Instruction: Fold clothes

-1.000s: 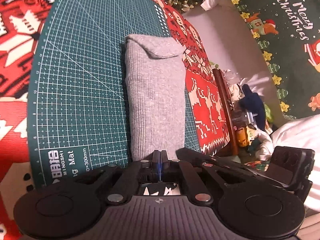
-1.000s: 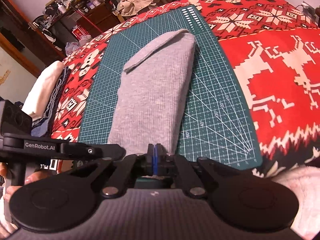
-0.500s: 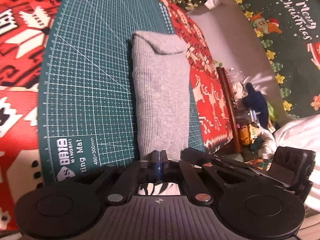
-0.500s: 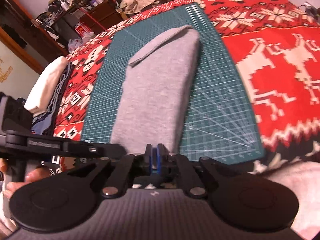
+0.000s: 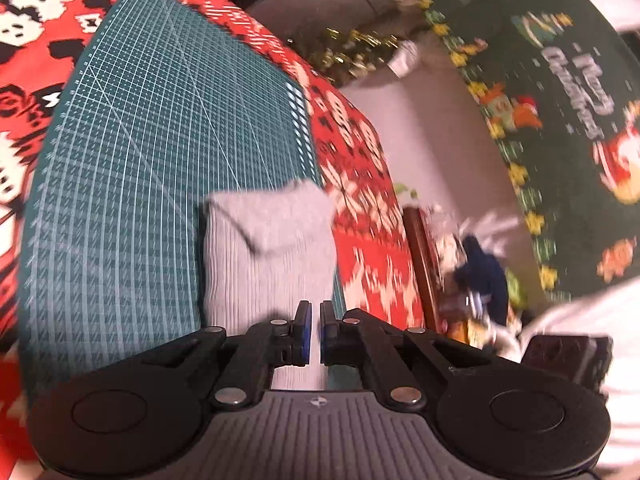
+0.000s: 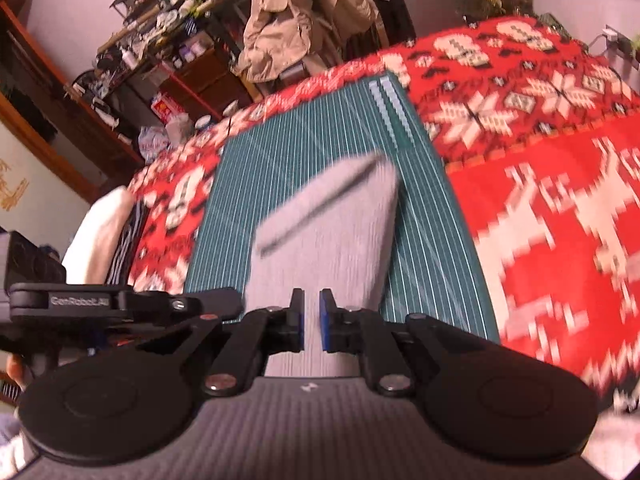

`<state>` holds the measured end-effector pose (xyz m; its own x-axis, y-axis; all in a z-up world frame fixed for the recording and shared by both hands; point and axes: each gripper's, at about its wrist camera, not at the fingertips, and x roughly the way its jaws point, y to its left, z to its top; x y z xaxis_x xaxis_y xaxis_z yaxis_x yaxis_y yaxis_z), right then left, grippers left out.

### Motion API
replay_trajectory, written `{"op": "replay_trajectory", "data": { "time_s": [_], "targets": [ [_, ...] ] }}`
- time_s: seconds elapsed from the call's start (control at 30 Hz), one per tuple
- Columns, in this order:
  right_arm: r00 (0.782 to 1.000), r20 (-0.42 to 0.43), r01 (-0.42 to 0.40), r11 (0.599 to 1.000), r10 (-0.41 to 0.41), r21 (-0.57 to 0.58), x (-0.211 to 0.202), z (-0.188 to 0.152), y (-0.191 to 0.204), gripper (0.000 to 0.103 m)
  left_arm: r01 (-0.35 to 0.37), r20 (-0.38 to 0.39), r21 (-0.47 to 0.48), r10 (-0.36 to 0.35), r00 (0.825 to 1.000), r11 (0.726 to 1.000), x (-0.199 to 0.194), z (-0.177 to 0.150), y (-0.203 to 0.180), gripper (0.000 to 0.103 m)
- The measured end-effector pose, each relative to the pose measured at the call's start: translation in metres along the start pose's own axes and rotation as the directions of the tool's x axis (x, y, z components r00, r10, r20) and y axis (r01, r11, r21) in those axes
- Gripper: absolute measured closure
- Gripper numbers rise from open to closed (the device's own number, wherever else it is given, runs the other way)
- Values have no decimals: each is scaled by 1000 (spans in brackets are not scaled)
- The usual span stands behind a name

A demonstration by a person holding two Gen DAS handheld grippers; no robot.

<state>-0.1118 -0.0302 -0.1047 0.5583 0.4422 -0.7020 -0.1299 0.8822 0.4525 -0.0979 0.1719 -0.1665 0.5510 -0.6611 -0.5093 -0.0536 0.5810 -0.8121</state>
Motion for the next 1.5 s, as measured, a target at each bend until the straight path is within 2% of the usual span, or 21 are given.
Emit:
{"op": "replay_trajectory", "data": {
  "time_s": [0.2,0.27,0.3,0.33,0.43,0.57,0.67,0.73,0.77,0.8,0.9,0.97,1.0,1.03,1.07,1.1,1.13,1.17,1.27,1.33,1.5],
  "targets": [
    [999,11,33,999,-33,-5,40,29,0,94,-37,11,-6,38,999,999,25,15,5,101],
    [999,8,49,999,-49,2,51,32,-7,97,-71,5,17,71,997,997,32,13,8,101],
    [999,9,51,999,-51,11,55,32,-12,103,-75,0,26,75,997,997,33,11,10,100],
    [999,11,53,998,-54,19,59,32,-17,103,-68,-2,22,68,998,997,32,11,12,100],
    [999,19,28,999,-29,45,59,32,-29,103,-64,-4,23,64,998,998,27,9,14,101],
    [996,58,72,996,-75,47,46,32,-32,103,-100,9,78,99,995,992,16,6,2,101],
    [994,80,71,996,-76,62,28,30,-35,95,-136,24,146,134,991,980,6,1,-11,99],
    [994,86,56,996,-62,68,15,26,-35,92,-169,32,191,166,986,967,-1,-3,-19,86],
    [995,85,48,997,-54,65,10,23,-34,91,-184,30,201,181,983,962,-5,-5,-20,71],
    [995,84,42,997,-47,60,4,19,-33,85,-196,28,214,195,980,957,-8,-6,-22,66],
    [996,80,38,999,-40,18,-11,5,-25,82,-216,20,260,219,976,941,-15,-12,-30,66],
    [997,73,39,999,-38,-13,-19,-5,-20,77,-223,6,286,231,973,932,-17,-17,-32,59],
    [997,71,37,999,-35,-24,-23,-10,-18,70,-237,3,285,246,969,929,-16,-19,-31,54],
    [997,67,36,999,-34,-30,-25,-14,-17,57,-249,4,283,259,966,926,-16,-22,-30,53],
    [997,72,37,999,-35,-26,-27,-19,-17,49,-257,13,276,264,964,926,-16,-25,-29,52],
    [996,83,39,999,-38,-18,-28,-23,-17,36,-257,26,266,260,965,929,-17,-27,-27,46],
    [995,94,42,999,-40,-11,-30,-28,-17,28,-245,38,264,244,969,933,-19,-28,-26,41],
    [994,105,44,999,-43,-3,-32,-33,-18,25,-230,49,272,225,973,934,-21,-29,-25,36],
    [990,135,51,999,-50,-4,-35,-45,-18,15,-241,66,319,233,970,916,-23,-31,-26,36],
    [984,171,54,998,-50,-18,-34,-51,-18,1,-269,70,346,261,963,899,-22,-32,-26,36],
    [975,223,1,1000,-1,0,-32,-58,-21,1,-274,88,386,260,962,881,-22,-35,-26,36]
  ]
}}
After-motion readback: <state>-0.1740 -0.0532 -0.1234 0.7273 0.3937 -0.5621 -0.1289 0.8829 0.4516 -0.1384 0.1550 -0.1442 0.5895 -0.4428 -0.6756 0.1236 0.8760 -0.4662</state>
